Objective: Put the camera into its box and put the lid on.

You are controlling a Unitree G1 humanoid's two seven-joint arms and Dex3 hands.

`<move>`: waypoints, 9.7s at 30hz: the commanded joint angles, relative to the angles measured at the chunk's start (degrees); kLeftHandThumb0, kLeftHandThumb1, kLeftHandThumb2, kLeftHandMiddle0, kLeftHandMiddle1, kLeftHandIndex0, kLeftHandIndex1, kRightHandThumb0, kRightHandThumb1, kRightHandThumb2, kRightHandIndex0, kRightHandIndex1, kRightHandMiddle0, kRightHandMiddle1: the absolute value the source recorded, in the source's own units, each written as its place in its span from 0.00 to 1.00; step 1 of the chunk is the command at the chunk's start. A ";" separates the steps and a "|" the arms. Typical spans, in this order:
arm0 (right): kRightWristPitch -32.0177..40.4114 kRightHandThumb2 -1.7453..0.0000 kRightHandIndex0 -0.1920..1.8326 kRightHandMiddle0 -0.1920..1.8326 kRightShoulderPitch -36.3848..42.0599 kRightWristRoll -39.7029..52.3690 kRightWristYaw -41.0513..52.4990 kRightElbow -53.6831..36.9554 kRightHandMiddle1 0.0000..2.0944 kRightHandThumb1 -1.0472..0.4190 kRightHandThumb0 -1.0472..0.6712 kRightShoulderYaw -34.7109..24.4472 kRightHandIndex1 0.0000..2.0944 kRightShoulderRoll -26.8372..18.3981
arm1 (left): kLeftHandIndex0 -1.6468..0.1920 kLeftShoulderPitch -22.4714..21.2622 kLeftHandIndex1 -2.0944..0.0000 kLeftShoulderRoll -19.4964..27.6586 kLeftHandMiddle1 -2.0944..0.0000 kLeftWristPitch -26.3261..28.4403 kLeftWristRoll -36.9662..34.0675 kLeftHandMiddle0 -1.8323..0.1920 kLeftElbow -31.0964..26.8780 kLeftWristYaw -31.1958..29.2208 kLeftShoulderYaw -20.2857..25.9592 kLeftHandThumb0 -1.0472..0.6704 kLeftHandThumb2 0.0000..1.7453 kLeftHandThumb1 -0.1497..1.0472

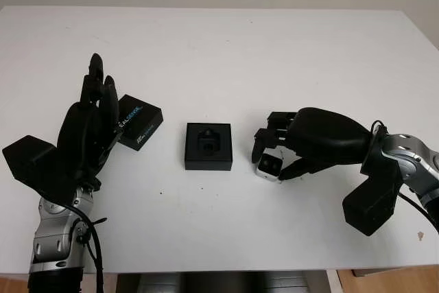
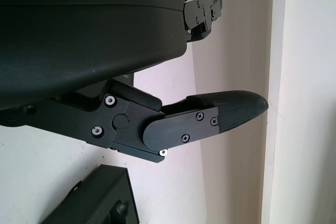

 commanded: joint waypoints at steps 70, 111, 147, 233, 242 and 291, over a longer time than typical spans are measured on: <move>69.45 0.96 0.21 0.22 4.97 23.46 10.34 -35.36 0.95 0.00 0.34 -7.08 0.06 19.04 | 1.00 1.70 1.00 -1.29 1.00 1.73 0.29 1.00 -4.22 1.05 -1.18 0.20 0.38 1.00; 82.02 0.95 0.20 0.19 10.99 20.49 3.38 -43.81 1.00 0.00 0.37 -1.47 0.03 28.85 | 1.00 4.54 1.00 -4.31 1.00 3.07 1.12 1.00 -8.57 3.71 -2.59 0.19 0.37 1.00; 76.11 0.96 0.24 0.21 5.27 13.07 4.16 -35.67 1.00 0.00 0.40 2.83 0.05 28.02 | 1.00 4.95 1.00 -5.81 0.99 4.36 2.25 1.00 -9.67 5.52 -3.30 0.18 0.35 1.00; 73.24 0.97 0.24 0.21 6.61 10.36 7.14 -31.49 0.91 0.02 0.38 3.70 0.03 27.20 | 1.00 5.58 1.00 -7.40 1.00 2.81 2.28 1.00 -8.28 5.83 -3.74 0.20 0.36 1.00; 75.84 0.97 0.04 0.08 4.90 9.62 15.45 -32.99 0.26 0.07 0.26 5.85 0.01 23.16 | 1.00 5.43 1.00 -7.52 1.00 2.32 2.03 1.00 -7.97 5.54 -3.81 0.20 0.36 1.00; 47.99 0.88 0.16 0.07 4.77 14.65 5.19 -25.89 0.30 0.00 0.19 -1.49 0.03 18.88 | 1.00 4.94 1.00 -7.34 1.00 -0.78 2.65 1.00 -5.40 5.05 -3.77 0.20 0.36 1.00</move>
